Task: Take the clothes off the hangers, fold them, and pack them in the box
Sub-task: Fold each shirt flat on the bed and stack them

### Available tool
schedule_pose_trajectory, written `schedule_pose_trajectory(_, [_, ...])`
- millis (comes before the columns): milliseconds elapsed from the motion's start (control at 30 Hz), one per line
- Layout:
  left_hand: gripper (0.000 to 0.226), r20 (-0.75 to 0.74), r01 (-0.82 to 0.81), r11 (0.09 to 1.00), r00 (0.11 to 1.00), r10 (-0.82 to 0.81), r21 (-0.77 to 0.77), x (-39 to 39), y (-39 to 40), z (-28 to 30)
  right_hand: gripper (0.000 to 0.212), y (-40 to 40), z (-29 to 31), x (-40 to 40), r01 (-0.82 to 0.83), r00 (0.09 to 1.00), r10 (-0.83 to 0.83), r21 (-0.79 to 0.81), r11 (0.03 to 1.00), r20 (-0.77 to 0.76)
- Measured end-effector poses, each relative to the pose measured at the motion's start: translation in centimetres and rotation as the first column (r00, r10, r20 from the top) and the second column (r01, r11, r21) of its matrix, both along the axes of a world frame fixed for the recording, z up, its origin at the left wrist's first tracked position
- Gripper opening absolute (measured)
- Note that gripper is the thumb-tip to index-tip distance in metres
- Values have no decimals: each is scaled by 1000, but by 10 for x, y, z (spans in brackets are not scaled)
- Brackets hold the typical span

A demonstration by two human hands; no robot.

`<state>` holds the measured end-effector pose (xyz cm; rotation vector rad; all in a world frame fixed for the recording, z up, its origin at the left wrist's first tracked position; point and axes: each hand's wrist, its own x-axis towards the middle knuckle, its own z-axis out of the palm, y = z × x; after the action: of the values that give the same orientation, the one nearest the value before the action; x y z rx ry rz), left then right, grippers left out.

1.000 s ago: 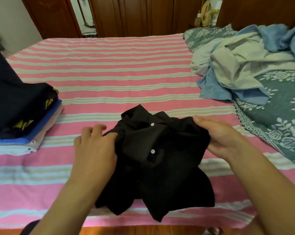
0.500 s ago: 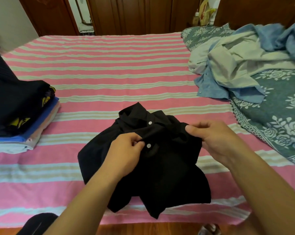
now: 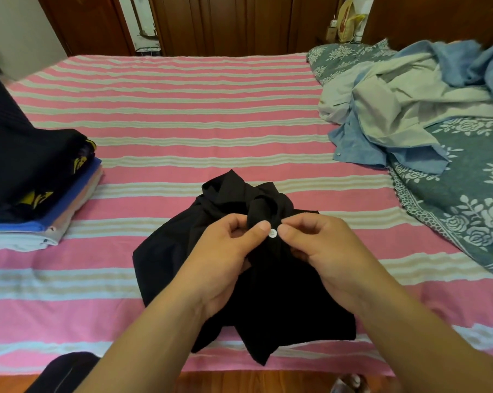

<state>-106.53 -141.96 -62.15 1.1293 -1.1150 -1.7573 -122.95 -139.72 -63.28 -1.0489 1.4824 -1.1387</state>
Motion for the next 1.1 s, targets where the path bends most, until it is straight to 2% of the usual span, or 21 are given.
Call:
schedule_pose_trajectory(200, [17, 15, -31, 999, 999, 31, -16, 6, 0, 1, 13, -2, -3, 0, -39, 998, 35, 66, 997, 54])
schedule_pose_trajectory(267, [12, 102, -44, 996, 993, 52, -82, 6, 1, 1, 18, -3, -6, -1, -67, 996, 63, 78, 995, 55])
schedule_pose_trajectory(367, [5, 254, -63, 974, 960, 118, -216, 4, 3, -1, 9, -2, -6, -2, -75, 995, 70, 67, 995, 70])
schedule_pose_trajectory(433, [4, 284, -46, 965, 951, 121, -259, 2, 5, -1, 8, 0, -6, 0, -55, 995, 49, 57, 997, 91])
schedule_pose_trajectory(567, [7, 225, -37, 974, 970, 88, -222, -2, 9, -3, 8, 0, -3, 1, -39, 987, 26, 80, 996, 156])
schedule_pose_trajectory(667, [13, 90, -91, 989, 991, 102, -114, 2, 4, -3, 16, -1, 5, -7, -129, 908, 74, 107, 986, 412])
schedule_pose_trajectory(733, [13, 19, -99, 993, 995, 101, -70, 4, 0, -1, 16, -2, 9, -13, -182, 851, 101, 108, 977, 515])
schedule_pose_trajectory(900, [12, -6, -68, 997, 998, 67, -45, 5, 2, -1, 26, 1, 9, -15, -298, 778, 185, 93, 950, 601])
schedule_pose_trajectory(1100, [11, 26, -68, 996, 997, 70, -60, 4, 2, -2, 25, 0, 10, -11, -279, 756, 158, 94, 956, 635])
